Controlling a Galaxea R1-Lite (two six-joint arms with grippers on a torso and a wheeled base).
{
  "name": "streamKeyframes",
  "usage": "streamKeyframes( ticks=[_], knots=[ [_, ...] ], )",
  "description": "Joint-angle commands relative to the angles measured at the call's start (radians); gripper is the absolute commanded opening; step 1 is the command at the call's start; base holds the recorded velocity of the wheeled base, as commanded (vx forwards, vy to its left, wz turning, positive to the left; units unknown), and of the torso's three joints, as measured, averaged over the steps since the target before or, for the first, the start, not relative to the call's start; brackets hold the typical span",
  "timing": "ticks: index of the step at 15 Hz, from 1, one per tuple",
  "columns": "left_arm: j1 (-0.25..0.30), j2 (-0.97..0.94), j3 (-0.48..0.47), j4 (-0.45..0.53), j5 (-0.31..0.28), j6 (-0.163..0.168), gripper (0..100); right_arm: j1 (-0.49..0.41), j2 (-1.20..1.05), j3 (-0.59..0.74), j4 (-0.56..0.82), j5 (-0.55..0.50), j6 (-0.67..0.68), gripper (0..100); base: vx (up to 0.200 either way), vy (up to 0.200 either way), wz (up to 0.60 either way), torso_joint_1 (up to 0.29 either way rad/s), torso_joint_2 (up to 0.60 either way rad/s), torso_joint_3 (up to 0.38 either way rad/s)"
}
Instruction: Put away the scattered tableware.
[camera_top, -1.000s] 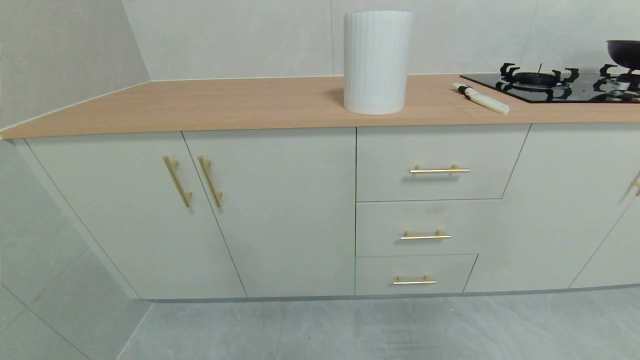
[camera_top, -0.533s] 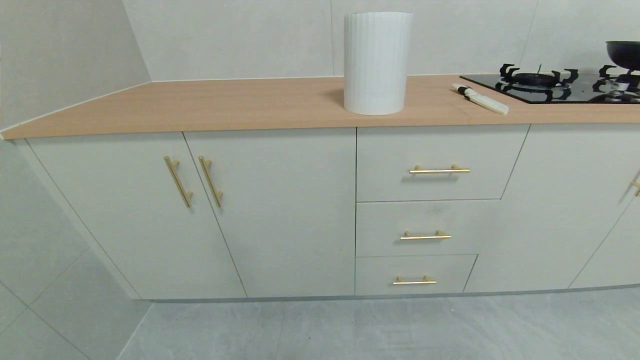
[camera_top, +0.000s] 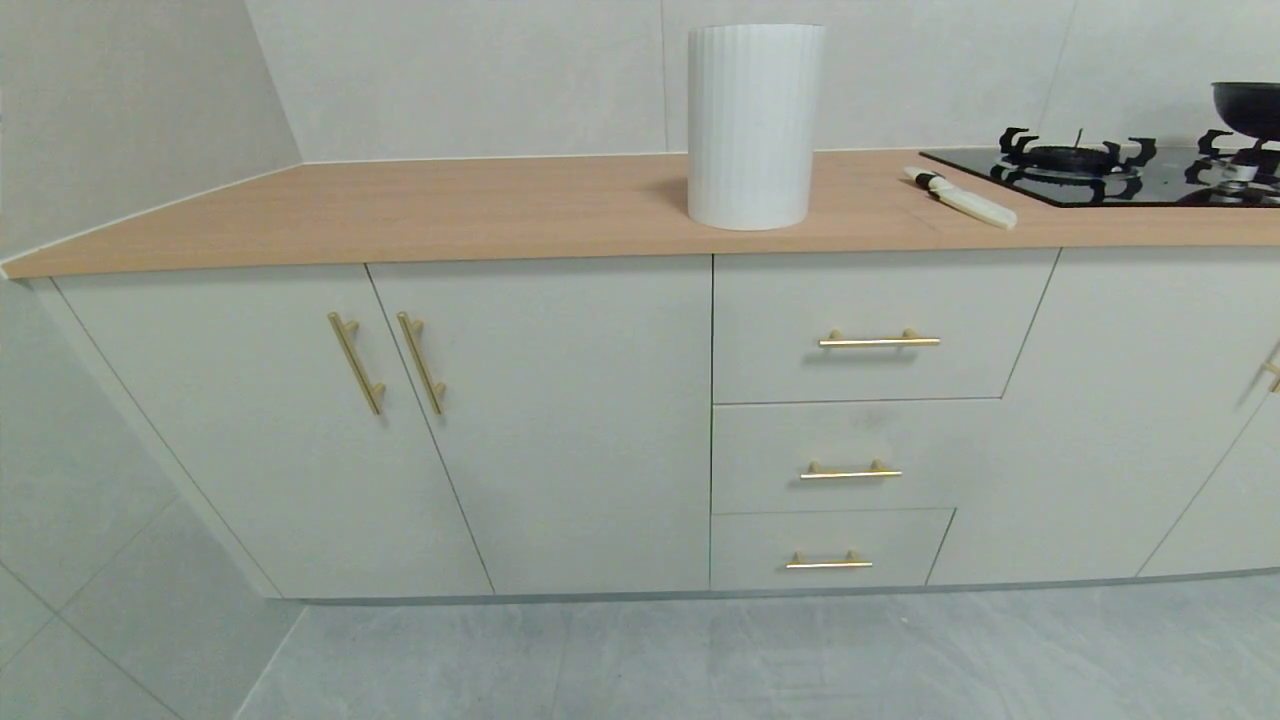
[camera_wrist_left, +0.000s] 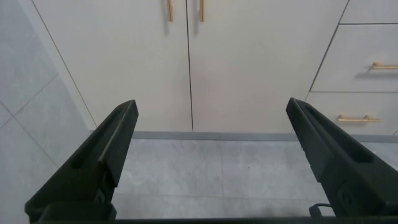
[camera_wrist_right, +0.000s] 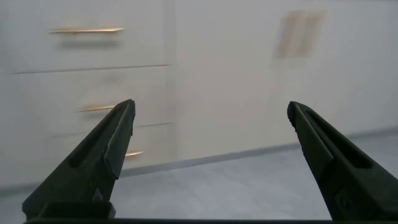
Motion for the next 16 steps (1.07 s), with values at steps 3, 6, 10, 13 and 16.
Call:
streamKeyframes(
  ticks=[3, 6, 10, 13, 16],
  knots=[
    [0.0, 0.001, 0.0, 0.0, 0.0, -0.001, 100, 0.0, -0.004, 0.131, -0.06, 0.099, 0.016, 100, 0.0, 0.0, 0.0, 0.0, 0.0, 0.0],
    [0.0, 0.001, 0.0, 0.0, 0.0, -0.001, 100, 0.0, -0.004, 0.14, -0.017, 0.117, 0.019, 100, 0.0, 0.0, 0.0, 0.0, 0.0, 0.0],
    [0.0, 0.001, 0.0, 0.0, 0.0, -0.001, 100, 0.001, -0.004, 0.14, -0.017, 0.128, 0.019, 100, 0.0, 0.0, 0.0, 0.0, 0.0, 0.0],
    [0.0, 0.001, 0.0, 0.0, -0.001, -0.001, 100, 0.003, -0.004, 0.14, -0.015, 0.136, 0.05, 100, 0.0, 0.0, 0.0, 0.0, 0.0, 0.0],
    [0.0, 0.001, 0.0, 0.001, -0.001, 0.001, 100, 0.003, -0.004, 0.14, -0.018, 0.156, 0.048, 100, 0.0, 0.0, 0.0, 0.0, 0.0, 0.0]
  ],
)
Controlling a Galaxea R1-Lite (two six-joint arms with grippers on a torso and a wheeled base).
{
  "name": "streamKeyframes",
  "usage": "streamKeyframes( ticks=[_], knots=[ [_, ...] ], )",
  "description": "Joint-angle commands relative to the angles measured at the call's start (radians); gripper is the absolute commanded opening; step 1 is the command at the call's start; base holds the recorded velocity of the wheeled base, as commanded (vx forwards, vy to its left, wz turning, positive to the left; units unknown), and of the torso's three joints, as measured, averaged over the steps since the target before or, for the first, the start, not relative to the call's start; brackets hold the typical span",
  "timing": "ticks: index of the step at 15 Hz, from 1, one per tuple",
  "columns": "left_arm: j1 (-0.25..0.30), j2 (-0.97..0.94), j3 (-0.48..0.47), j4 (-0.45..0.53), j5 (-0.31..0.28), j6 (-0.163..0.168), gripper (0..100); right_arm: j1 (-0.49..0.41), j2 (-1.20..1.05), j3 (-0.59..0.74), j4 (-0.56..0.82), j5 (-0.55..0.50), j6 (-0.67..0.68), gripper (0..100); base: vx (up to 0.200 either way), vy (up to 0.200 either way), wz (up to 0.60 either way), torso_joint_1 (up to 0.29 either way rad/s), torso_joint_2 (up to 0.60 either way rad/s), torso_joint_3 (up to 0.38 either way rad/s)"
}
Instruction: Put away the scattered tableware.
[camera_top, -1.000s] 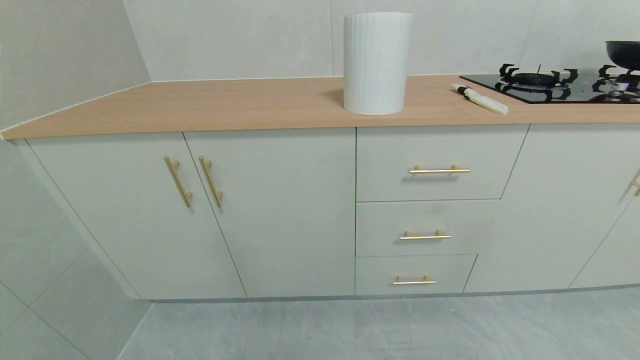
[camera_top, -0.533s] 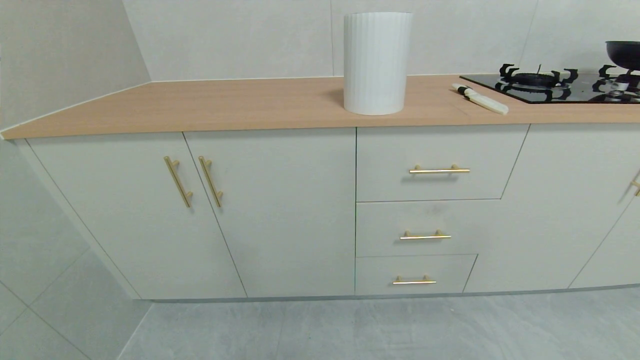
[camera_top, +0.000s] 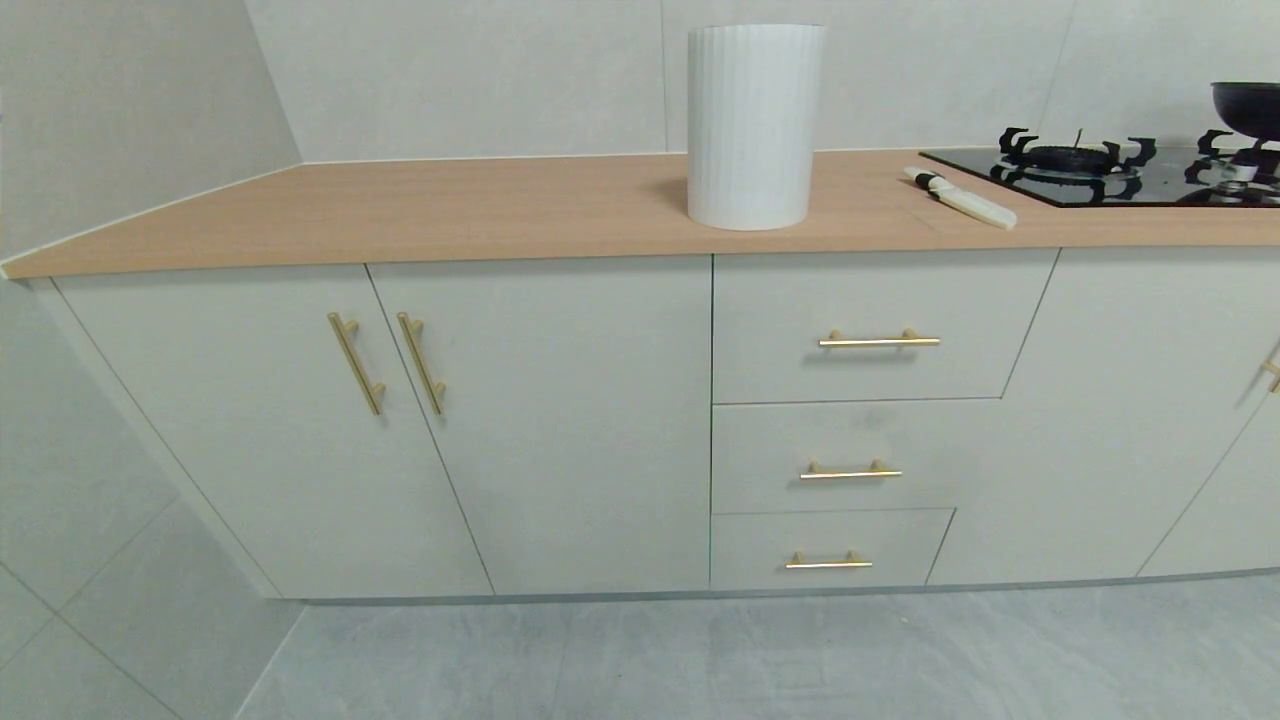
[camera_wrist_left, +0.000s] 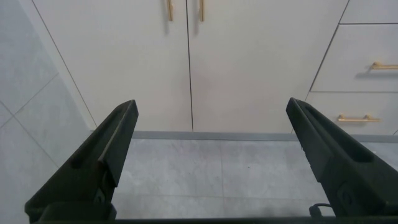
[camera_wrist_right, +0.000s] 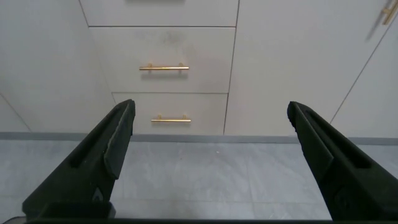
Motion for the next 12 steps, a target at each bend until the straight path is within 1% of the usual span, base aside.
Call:
streamKeyframes(
  ticks=[1, 6, 12],
  knots=[
    [0.0, 0.001, 0.0, -0.001, 0.0, -0.001, 100, 0.0, 0.002, 0.0, 0.0, 0.004, 0.001, 100, 0.0, 0.0, 0.0, 0.0, 0.0, 0.0],
    [0.0, 0.001, 0.0, 0.0, 0.0, 0.001, 100, 0.0, 0.002, 0.0, 0.0, 0.011, 0.006, 100, 0.0, 0.0, 0.0, 0.0, 0.0, 0.0],
    [0.0, 0.001, 0.0, 0.0, 0.0, -0.001, 100, 0.0, 0.002, 0.0, 0.0, 0.013, 0.007, 100, 0.2, 0.0, 0.0, 0.002, 0.0, 0.006]
  ],
)
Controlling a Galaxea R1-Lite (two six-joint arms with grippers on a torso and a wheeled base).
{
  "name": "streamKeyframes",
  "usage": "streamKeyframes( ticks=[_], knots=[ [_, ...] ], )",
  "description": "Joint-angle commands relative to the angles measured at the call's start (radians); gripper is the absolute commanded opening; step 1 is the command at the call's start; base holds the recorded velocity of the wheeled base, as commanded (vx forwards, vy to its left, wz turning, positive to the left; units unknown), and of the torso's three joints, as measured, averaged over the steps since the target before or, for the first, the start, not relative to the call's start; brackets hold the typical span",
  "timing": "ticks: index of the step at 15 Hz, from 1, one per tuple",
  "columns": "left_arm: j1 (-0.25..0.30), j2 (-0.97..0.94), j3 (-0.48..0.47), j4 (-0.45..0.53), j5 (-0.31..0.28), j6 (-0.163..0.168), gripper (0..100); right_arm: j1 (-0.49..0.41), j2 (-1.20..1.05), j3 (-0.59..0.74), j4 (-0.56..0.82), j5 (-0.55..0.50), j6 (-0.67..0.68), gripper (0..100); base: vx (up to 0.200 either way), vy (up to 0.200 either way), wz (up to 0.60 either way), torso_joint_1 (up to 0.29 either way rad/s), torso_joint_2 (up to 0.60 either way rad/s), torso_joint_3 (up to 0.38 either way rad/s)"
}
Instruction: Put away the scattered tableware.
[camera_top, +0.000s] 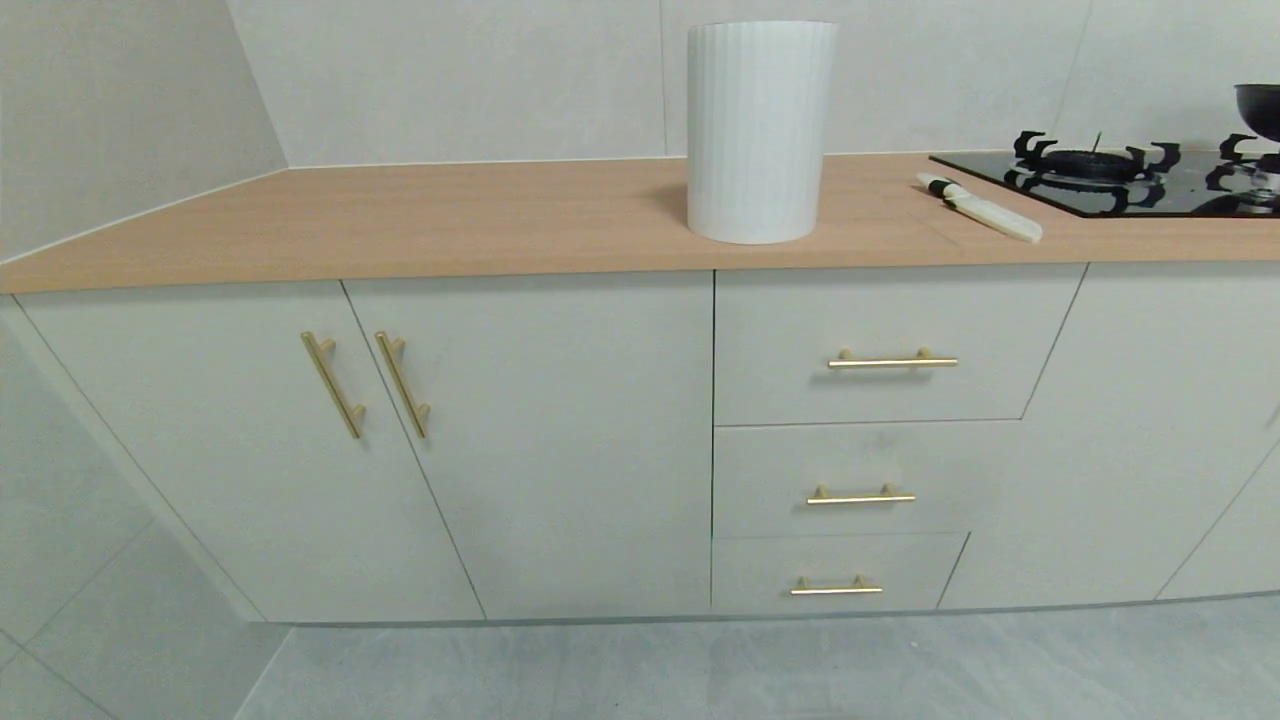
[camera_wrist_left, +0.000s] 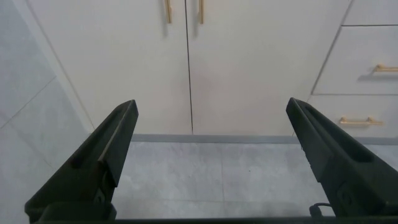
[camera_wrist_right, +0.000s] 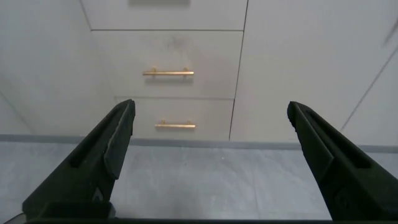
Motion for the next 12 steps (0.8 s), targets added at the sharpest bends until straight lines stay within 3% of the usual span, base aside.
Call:
streamKeyframes(
  ticks=[1, 12],
  knots=[
    [0.001, 0.001, 0.0, 0.0, 0.0, -0.001, 100, 0.0, 0.002, 0.0, 0.0, 0.0, 0.0, 100, 0.2, 0.0, 0.0, 0.007, 0.01, 0.002],
    [0.001, 0.001, 0.0, 0.0, 0.0, -0.001, 100, 0.0, 0.002, 0.0, 0.0, 0.001, 0.005, 100, 0.2, 0.0, 0.0, 0.002, 0.0, -0.004]
  ],
)
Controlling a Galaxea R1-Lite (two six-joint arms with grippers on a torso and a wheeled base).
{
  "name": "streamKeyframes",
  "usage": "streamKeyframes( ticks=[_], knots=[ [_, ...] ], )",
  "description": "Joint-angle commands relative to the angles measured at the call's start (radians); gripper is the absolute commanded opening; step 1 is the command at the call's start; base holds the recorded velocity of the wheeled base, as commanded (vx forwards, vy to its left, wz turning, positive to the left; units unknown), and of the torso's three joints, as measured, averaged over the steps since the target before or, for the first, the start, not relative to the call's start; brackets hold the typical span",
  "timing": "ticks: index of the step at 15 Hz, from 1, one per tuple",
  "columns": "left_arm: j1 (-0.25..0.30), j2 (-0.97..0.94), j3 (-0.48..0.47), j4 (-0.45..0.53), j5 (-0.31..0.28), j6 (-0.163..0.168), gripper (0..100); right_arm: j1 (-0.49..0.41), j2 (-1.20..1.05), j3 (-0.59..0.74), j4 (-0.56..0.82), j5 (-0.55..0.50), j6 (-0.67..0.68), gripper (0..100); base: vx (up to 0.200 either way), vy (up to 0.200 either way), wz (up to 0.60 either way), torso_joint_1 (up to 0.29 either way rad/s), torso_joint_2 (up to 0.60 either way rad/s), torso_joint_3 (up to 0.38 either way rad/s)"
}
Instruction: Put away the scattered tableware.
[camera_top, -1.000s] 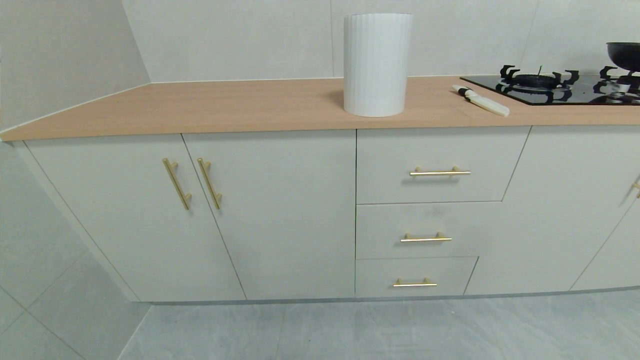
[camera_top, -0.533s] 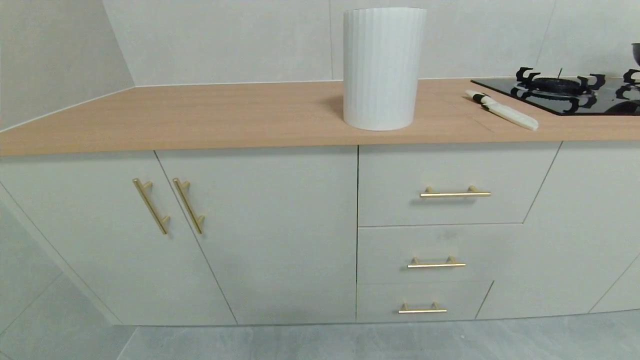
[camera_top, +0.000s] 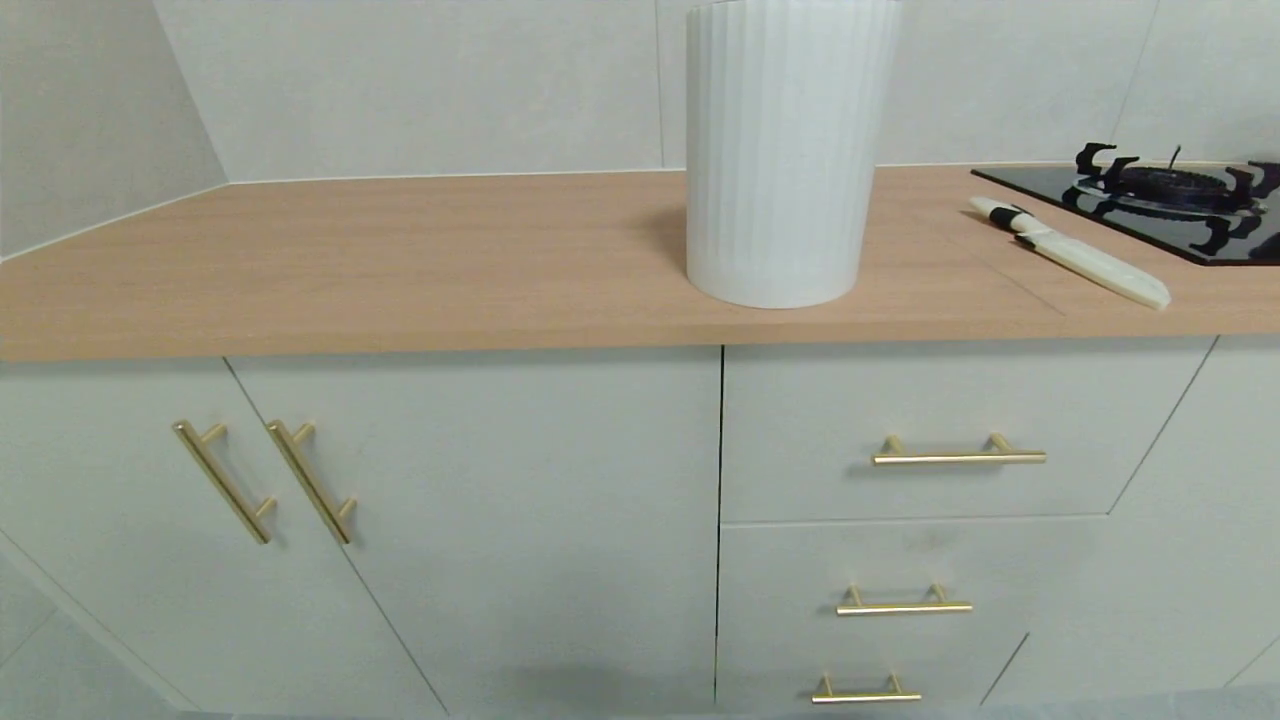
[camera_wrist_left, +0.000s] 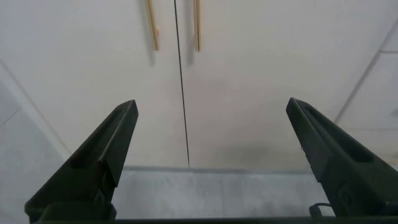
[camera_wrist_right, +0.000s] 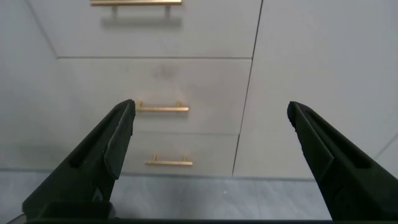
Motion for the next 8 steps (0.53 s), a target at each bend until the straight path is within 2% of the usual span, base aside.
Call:
streamKeyframes(
  ticks=[1, 2, 8],
  knots=[
    [0.0, 0.001, 0.0, -0.001, 0.0, -0.002, 100, 0.0, 0.002, 0.0, 0.0, 0.0, -0.001, 100, 0.2, 0.0, 0.0, 0.002, 0.0, -0.007],
    [0.0, 0.001, 0.0, -0.001, 0.0, 0.0, 100, 0.0, 0.002, 0.0, 0.0, 0.0, 0.0, 100, 0.2, 0.0, 0.0, -0.002, 0.0, 0.007],
    [0.0, 0.001, 0.0, -0.001, 0.0, -0.002, 100, 0.0, 0.002, 0.0, 0.0, 0.0, 0.0, 100, 0.0, 0.0, 0.0, 0.0, 0.0, 0.0]
  ],
)
